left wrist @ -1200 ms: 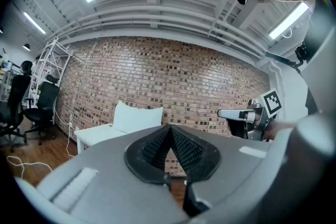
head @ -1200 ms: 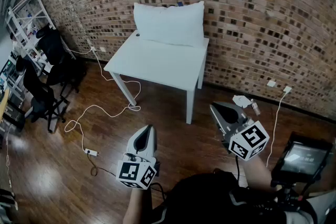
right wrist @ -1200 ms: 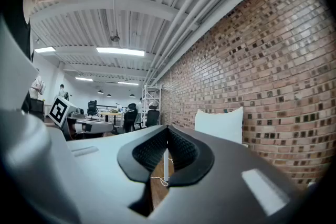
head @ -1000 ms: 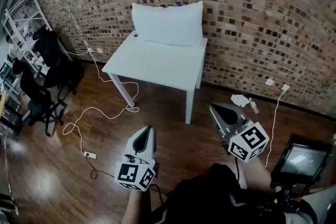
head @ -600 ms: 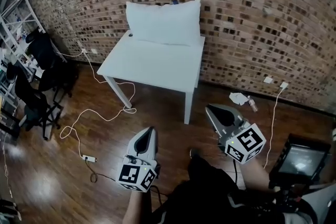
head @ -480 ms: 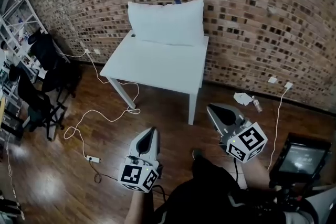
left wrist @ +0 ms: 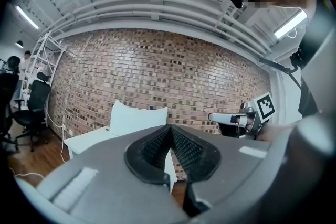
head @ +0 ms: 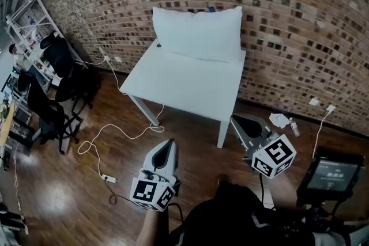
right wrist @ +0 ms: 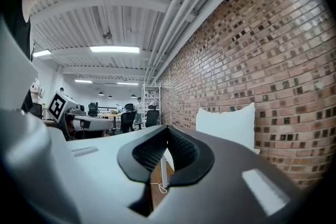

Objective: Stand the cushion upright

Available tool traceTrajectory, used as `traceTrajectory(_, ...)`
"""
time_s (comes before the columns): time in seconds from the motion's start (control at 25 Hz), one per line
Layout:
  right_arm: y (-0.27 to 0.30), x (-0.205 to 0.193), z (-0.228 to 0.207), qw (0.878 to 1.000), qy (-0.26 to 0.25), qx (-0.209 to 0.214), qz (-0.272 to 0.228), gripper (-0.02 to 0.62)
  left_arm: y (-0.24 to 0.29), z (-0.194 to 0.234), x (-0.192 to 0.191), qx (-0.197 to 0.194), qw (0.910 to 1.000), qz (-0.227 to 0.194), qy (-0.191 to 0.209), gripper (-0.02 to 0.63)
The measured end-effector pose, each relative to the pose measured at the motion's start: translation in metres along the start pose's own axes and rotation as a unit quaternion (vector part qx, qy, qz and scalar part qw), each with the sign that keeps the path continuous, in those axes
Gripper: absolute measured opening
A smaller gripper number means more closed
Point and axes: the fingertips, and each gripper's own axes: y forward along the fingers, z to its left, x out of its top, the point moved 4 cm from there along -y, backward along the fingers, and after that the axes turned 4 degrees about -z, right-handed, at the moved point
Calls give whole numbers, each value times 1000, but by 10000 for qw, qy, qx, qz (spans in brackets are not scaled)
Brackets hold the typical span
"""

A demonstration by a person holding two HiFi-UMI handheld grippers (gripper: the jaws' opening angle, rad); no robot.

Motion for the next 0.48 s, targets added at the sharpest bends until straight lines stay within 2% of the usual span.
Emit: traceTrajectory(0.48, 45, -6, -73, 9999, 127, 99, 14, 6, 88, 29, -6, 163, 9997, 184, 12, 2)
